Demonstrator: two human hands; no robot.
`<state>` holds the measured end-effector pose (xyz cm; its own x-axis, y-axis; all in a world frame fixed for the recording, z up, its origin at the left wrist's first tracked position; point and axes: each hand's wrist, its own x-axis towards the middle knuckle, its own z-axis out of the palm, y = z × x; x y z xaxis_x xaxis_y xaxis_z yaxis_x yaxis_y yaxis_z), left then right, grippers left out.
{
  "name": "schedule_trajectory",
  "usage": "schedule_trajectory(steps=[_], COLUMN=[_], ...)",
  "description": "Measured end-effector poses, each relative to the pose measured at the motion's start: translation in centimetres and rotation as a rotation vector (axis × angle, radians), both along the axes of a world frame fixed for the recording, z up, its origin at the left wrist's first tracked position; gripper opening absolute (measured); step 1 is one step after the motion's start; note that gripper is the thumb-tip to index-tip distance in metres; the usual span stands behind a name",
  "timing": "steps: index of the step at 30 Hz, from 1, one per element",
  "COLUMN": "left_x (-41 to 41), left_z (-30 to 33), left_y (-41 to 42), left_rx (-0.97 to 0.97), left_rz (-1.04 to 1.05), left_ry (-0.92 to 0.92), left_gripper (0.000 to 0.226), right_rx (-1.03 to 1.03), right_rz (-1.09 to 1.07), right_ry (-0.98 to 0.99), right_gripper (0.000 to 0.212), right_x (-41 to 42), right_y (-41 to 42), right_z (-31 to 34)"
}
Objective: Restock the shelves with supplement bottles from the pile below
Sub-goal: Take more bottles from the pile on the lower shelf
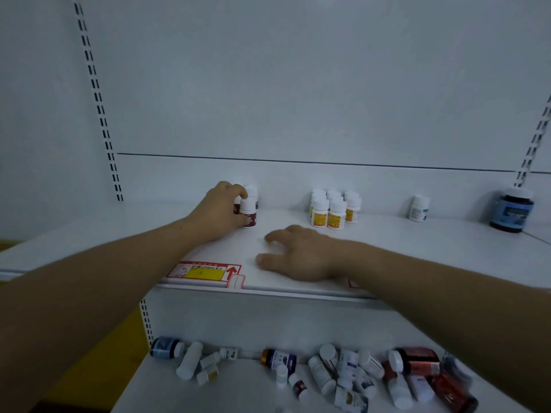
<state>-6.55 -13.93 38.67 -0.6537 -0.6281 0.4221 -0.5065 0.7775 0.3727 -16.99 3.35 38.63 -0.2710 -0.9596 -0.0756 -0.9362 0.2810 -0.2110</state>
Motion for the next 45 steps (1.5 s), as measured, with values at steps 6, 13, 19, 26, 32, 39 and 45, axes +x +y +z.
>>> schedule_trajectory(steps=[6,13,19,26,32,39,45], left_x=[-2.1,-3.3,-3.6,-2.1,3.9,12.4,18.7], left_z=[-0.1,-0.3,-0.6,0.6,1.4,0.9,-1.5], left_y=[-1.1,-2.6,-3.2,-1.8,2.5,11.1,15.3], left_rx=[-0.044,-0.077,-0.083,-0.010,0.189,0.260,0.291], left_rz=[-0.009,0.093,0.108,0.103,0.110,0.149,0.150], left_ry=[0.013,-0.037,-0.038,-0.054,-0.194,-0.290,-0.249], left_gripper=[0.048,0.049,0.049,0.054,0.062,0.065,0.064], right_rx=[0.089,0.056,0.055,0.036,0.028,-0.149,-0.308], right_rz=[0.025,0.027,0.029,0.017,0.009,0.086,0.205], right_ry=[0.085,0.084,0.081,0.070,0.041,0.100,0.138], right_gripper=[0.078,0.075,0.075,0.075,0.076,0.068,0.063], right_x=[0.0,0.2,0.2,0.2,0.1,2.1,7.9], right_y=[-0.9,-0.6,-0.6,-0.7,-0.9,0.7,2.9], right_z=[-0.8,-0.7,-0.7,-0.8,-0.4,1.2,0.0])
